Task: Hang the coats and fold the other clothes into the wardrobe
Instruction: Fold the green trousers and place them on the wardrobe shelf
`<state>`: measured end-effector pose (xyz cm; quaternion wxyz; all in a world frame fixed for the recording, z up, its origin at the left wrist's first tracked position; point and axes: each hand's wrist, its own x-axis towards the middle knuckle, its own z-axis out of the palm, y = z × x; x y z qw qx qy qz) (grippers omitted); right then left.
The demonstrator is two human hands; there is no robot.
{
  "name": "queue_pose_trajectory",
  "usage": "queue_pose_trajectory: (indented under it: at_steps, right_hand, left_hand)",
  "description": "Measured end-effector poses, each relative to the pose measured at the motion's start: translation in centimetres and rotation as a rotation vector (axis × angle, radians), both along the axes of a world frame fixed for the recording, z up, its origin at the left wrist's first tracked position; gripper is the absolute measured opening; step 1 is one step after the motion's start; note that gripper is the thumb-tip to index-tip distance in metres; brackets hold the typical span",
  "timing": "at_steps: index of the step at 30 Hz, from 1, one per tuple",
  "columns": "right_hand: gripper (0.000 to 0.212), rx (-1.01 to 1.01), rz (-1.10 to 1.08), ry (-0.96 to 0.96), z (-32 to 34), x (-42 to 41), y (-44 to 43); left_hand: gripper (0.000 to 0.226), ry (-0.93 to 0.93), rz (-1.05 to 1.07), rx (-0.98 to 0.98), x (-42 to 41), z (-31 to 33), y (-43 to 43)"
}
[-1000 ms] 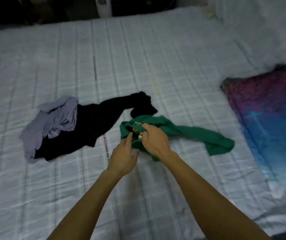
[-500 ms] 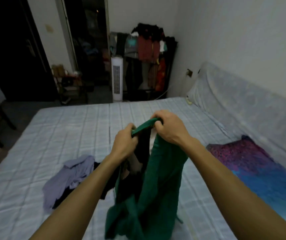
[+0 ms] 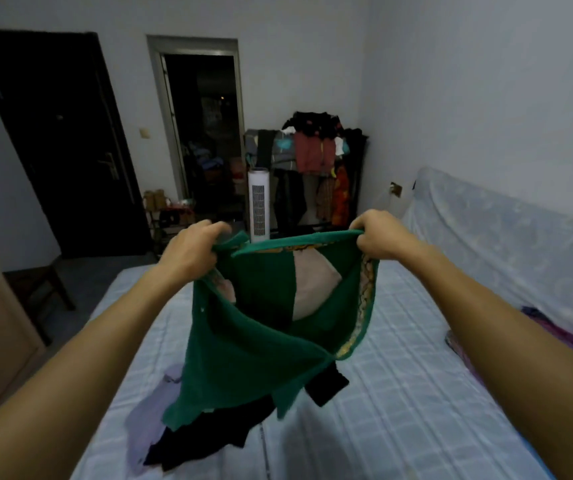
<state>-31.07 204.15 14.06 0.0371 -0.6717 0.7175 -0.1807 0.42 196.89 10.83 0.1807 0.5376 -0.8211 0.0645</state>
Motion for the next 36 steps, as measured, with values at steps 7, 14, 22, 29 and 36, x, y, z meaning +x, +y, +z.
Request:
queue_pose_trajectory:
  at_steps: [7, 14, 22, 29, 36]
  right_hand:
    - [0.040, 0.132, 0.049, 0.041, 1.5, -1.0, -0.2]
    - [0.015, 0.387, 0.164, -0.390, 0.2, -2.8, 0.6]
    - [0.030, 0.412, 0.074, -0.415, -1.1, -3.7, -0.2]
    - [0.028, 0.439, -0.027, -0.295, -3.1, -2.4, -2.3]
    - [0.042, 0.214, 0.053, -0.403, -5.1, -3.7, -6.3]
  left_hand:
    - [0.025, 0.156, 0.246, 0.070, 4.8, 0.6, -0.2]
    - [0.033, 0.982, 0.277, 0.483, 5.1, 0.6, -0.5]
    - [0.041, 0.413, -0.039, 0.729, 6.1, 2.1, 1.4]
    - [0.030, 0.586, 0.243, 0.688, 4.5, -1.2, 0.0]
    - [0.044, 0.916, 0.096, 0.691, 2.6, -1.2, -2.8]
